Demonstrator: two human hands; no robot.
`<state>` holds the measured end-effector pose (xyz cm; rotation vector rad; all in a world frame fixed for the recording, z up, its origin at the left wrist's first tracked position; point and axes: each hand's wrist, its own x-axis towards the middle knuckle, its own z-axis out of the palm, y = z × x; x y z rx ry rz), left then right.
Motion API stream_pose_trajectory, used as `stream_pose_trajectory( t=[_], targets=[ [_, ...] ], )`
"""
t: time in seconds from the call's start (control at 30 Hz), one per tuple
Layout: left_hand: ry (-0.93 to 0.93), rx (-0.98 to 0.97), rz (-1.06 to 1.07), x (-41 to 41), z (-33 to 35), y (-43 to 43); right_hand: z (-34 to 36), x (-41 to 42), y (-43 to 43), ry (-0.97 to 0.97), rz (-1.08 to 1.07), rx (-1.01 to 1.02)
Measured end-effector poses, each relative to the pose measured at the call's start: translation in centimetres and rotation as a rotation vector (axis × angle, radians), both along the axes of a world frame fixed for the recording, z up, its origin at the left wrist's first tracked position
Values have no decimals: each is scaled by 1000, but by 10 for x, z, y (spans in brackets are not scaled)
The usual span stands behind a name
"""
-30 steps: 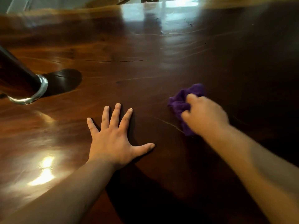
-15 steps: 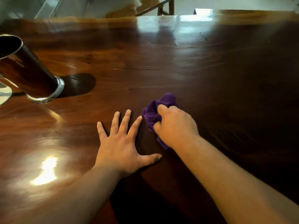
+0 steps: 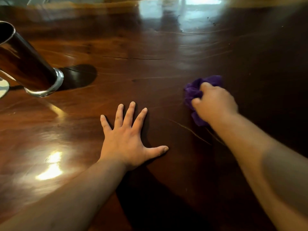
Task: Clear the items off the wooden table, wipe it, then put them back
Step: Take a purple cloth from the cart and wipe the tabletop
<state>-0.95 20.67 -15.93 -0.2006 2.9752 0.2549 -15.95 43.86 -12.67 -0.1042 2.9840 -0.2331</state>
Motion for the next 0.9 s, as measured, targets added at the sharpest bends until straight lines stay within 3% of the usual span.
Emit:
stream_pose_trajectory(
  t=[0.13,0.23,0.4,0.53,0.73,0.9],
  targets=[
    [-1,-7,-5,0,-1,0,0,48,-57,15,260,-88],
    [-2,-5,-7,1,-1,0,4,80,-44,23,362,-110],
    [-21,-4,0,0,2,0,4,59,24,8,160,-27],
    [-28,-4,-6,0,4,0,5,19,30,-14,32,5],
    [-23,0,-6,0,2,-1,-1,33,-47,18,258,-59],
    [7,7,-17,1,-1,-1,-5,35,-51,-7,309,-80]
  ],
)
